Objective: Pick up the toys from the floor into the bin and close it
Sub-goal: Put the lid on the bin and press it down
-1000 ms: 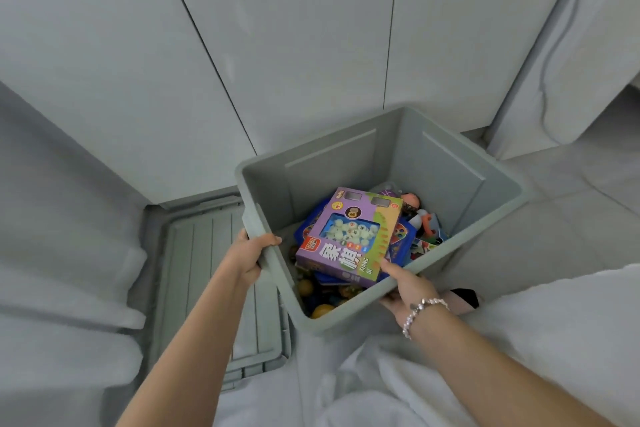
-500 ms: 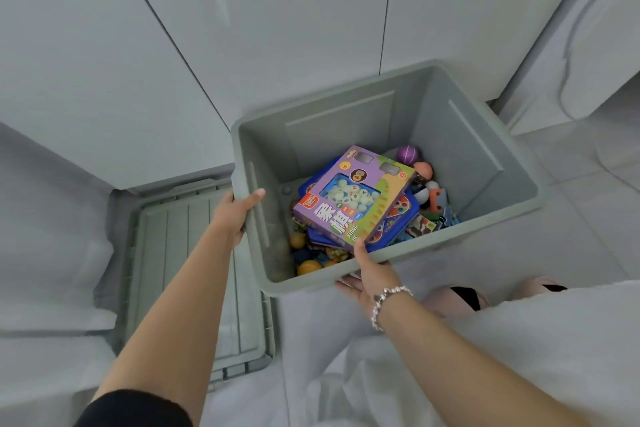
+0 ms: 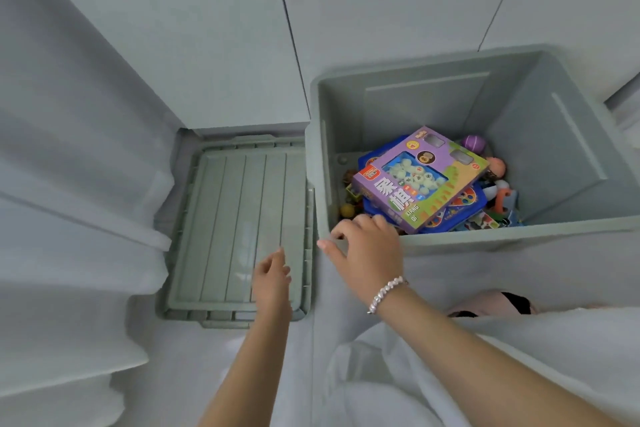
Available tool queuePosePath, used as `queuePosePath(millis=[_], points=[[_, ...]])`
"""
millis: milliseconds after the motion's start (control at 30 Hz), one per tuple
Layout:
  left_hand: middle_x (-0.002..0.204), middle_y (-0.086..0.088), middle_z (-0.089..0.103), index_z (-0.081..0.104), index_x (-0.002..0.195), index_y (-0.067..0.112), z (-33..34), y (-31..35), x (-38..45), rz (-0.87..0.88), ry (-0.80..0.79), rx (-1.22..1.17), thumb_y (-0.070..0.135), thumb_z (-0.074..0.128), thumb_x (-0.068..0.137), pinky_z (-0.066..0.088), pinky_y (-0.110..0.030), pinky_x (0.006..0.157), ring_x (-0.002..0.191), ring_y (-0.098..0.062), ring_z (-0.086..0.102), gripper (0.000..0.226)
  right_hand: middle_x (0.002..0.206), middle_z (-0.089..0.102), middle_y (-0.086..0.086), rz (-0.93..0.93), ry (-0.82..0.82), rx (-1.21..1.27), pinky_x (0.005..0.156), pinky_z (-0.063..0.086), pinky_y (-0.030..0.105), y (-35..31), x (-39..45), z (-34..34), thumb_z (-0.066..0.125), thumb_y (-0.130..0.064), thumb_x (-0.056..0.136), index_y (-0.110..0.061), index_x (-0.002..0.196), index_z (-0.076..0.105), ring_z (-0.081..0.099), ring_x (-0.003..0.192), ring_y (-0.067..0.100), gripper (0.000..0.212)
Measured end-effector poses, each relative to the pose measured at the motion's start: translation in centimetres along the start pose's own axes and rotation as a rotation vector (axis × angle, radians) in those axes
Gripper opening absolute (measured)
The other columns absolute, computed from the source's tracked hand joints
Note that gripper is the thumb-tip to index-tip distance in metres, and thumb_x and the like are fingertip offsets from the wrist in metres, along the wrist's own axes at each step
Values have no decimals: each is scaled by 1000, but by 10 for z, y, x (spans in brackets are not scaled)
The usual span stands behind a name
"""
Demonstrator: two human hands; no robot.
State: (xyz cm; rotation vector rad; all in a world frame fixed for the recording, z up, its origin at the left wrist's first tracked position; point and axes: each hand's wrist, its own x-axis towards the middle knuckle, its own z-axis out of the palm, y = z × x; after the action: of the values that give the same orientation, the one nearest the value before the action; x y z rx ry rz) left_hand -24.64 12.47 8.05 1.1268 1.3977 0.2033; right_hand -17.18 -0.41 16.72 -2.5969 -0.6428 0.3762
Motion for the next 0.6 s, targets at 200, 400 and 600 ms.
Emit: queuePosePath(millis=[200, 400, 600], points=[[93, -12, 51, 53, 109, -2, -27, -69, 36, -411, 188, -125, 42, 66, 84, 46, -38, 79, 87, -27, 50, 52, 124, 61, 11, -80, 106, -281, 87, 46, 37, -14, 13, 56, 26, -59, 86, -22, 132, 49, 63, 97, 25, 64], [115, -14, 61, 50, 98, 1, -30, -114, 66, -535, 185, -306, 38, 64, 87, 51, -28, 70, 105, -28, 61, 40, 124, 61, 14, -144, 184, -424, 67, 46, 32, -5, 18, 68, 22, -62, 85, -21, 137, 43, 64, 77, 24, 70], [74, 0, 51, 47, 72, 12, -29, -130, 78, -542, 142, -191, 33, 58, 92, 46, -14, 51, 62, -8, 51, 31, 125, 58, 16, -170, 182, -425, 67, 44, 31, -2, 19, 70, 26, -62, 86, -20, 140, 37, 61, 74, 23, 68]])
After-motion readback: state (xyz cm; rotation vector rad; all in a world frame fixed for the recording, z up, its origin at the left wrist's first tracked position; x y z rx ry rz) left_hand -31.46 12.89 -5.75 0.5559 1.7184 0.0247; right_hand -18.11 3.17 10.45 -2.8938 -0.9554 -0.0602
